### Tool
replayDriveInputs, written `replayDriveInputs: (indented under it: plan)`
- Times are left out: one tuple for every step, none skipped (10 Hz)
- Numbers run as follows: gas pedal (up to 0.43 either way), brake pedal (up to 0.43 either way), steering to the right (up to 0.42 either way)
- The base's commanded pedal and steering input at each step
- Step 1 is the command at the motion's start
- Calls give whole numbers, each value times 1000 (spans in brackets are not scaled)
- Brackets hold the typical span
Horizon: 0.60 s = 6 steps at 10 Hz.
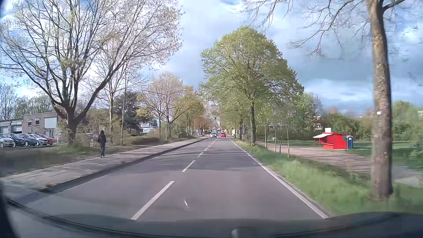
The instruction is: Follow the waypoints while adhering to traffic rules and regulations
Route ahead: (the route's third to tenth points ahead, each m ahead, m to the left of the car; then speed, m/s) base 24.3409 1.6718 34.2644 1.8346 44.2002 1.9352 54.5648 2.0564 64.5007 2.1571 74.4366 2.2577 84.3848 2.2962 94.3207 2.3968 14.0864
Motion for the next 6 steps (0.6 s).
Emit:
replayDriveInputs:
  plan:
    - [150, 0, -2]
    - [150, 0, -2]
    - [150, 6, -2]
    - [150, 0, -2]
    - [150, 0, -2]
    - [150, 6, -2]
